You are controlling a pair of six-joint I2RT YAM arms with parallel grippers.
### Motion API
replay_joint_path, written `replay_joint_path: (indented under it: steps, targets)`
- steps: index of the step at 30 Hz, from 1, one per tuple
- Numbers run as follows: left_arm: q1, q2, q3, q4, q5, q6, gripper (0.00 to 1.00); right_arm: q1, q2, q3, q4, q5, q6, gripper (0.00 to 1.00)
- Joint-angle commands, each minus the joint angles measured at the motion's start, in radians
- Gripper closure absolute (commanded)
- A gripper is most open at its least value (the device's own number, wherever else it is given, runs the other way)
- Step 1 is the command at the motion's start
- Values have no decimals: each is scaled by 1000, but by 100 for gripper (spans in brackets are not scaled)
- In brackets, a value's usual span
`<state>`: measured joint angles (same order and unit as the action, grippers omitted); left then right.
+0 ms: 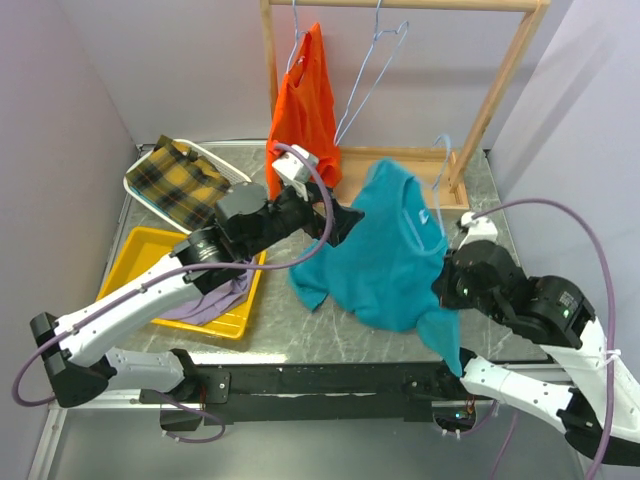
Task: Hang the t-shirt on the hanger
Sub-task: Place the T-shirt on the hanger, then place the hanger at the clothesline.
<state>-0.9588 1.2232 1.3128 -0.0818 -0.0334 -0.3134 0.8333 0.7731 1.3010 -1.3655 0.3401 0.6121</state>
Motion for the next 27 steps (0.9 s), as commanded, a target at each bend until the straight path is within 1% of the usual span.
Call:
replay_joint_path:
  steps: [1, 2, 3, 4, 5, 6, 11, 12, 16, 17, 20, 27]
  targets:
    - [3, -51, 65, -18, -19, -44, 4, -113, 78, 127, 93, 111, -81, 100]
    - [3, -57, 66, -25, -16, -58, 4, -232, 93, 157, 121, 73, -119, 100]
    - [3, -60, 69, -33, -13, -64, 4, -290, 132, 176, 143, 35, -186, 100]
    - [3, -71, 71, -58, -11, -69, 4, -339, 149, 193, 184, -37, -216, 100]
    - [3, -77, 71, -68, -10, -76, 4, -424, 169, 236, 196, -64, -241, 100]
    - [3, -83, 71, -82, -13, -81, 4, -456, 219, 265, 201, -85, -271, 100]
    - [3, -128, 60, -145, 6, -85, 4, -597, 363, 450, 218, -219, -334, 100]
    - [3, -136, 56, -151, 7, -85, 4, -641, 408, 477, 218, -240, -351, 100]
    - [3, -182, 29, -162, 3, -84, 4, -707, 509, 612, 203, -331, -374, 100]
    - [3, -186, 28, -165, 4, -81, 4, -714, 529, 671, 195, -338, -374, 100]
    - [3, -202, 17, -184, -2, -75, 4, -720, 606, 777, 164, -365, -388, 100]
    - [3, -237, -14, -211, -29, -62, 4, -732, 709, 889, 163, -389, -402, 100]
